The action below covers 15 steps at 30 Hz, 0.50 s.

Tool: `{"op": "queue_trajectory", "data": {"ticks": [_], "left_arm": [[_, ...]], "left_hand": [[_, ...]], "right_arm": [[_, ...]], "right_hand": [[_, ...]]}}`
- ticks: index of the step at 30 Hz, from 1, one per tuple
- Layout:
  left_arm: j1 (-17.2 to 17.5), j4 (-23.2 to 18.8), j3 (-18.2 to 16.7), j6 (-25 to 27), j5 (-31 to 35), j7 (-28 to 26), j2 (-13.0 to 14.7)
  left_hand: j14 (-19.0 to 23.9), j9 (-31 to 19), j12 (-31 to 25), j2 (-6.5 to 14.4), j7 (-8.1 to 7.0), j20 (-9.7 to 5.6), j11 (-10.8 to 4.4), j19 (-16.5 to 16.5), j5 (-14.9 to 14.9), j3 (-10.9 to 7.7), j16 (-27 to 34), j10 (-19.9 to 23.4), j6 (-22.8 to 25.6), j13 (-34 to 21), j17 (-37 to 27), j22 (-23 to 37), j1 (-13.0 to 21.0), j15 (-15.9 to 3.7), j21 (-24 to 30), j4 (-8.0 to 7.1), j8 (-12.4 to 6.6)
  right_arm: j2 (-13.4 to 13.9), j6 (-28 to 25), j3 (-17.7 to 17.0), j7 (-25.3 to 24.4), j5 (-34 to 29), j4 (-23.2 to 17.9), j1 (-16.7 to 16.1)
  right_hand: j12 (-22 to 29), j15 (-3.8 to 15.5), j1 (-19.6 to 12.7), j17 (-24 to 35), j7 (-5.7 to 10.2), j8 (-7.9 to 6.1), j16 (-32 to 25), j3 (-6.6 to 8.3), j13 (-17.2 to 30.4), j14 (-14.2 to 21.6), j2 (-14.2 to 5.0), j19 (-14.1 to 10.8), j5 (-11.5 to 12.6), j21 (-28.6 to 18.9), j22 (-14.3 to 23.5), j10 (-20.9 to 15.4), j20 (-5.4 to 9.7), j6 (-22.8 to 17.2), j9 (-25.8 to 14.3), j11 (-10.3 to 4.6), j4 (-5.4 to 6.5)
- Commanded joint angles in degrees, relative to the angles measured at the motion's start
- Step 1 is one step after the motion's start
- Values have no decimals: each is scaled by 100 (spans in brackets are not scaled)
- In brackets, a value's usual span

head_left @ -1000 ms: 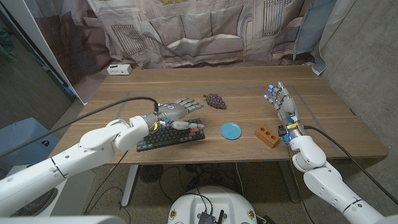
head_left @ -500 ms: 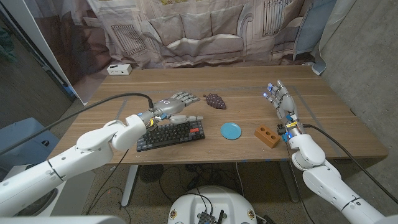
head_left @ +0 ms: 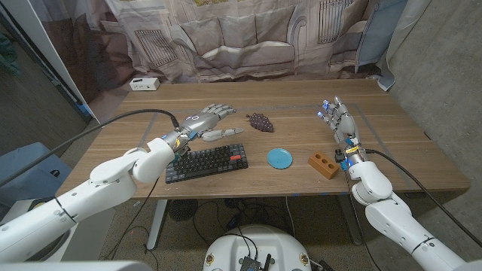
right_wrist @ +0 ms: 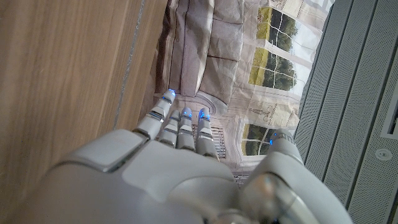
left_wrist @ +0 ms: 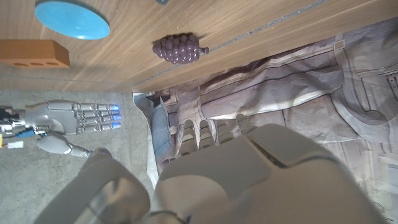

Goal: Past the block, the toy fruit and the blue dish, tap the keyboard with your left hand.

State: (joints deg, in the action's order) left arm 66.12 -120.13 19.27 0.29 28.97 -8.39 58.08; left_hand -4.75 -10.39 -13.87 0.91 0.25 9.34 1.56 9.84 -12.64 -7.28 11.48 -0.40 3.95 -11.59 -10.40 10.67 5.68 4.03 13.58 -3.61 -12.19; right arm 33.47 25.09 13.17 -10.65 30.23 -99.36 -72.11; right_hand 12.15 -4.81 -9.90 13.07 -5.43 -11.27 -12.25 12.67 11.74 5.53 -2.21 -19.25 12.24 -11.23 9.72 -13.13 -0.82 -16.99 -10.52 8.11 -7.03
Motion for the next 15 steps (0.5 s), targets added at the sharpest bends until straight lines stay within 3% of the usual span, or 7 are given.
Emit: {"op": "queue_trajectory", "data": {"ticks": [1,4,11,15], "left_arm": [[159,115,-235,-115,-442,-488,-264],[181,156,-275,-181,-551,-573,-316],[249,315,-354,-475,-913,-901,-592],[292,333,-418,-496,-1178,-936,-726]], "left_hand": [[89,5,-45,-13,25,59,38,-25,-3,-9,37,71,123,-6,-9,3,60,0,41,40,-24],[142,6,-53,-14,27,63,45,-69,0,-7,46,106,173,-5,-9,2,70,14,48,49,-30],[256,9,-82,-12,234,92,93,-170,7,-2,54,237,310,-1,-7,-1,102,22,53,75,-38],[263,10,-91,-10,243,98,116,-205,9,-3,48,274,326,0,-5,-2,112,-5,58,83,-32]], "right_arm": [[-44,75,62,22,-69,107,89],[-34,83,80,52,-90,147,130],[-102,132,147,70,-104,273,211],[-76,106,154,102,-96,282,267]], "right_hand": [[5,5,-13,6,18,-1,-7,11,14,37,-29,-31,-24,-4,20,-52,2,-44,-20,22,9],[4,19,-12,6,16,0,-9,12,14,43,-32,-39,-24,-7,19,-53,6,-43,-20,36,10],[4,25,-13,5,17,-4,-9,11,14,50,-27,-54,-25,-11,19,-55,19,-56,-20,42,7],[9,27,-13,5,11,-2,-8,11,14,51,-26,-57,-25,-11,19,-67,22,-52,-20,27,7]]}}
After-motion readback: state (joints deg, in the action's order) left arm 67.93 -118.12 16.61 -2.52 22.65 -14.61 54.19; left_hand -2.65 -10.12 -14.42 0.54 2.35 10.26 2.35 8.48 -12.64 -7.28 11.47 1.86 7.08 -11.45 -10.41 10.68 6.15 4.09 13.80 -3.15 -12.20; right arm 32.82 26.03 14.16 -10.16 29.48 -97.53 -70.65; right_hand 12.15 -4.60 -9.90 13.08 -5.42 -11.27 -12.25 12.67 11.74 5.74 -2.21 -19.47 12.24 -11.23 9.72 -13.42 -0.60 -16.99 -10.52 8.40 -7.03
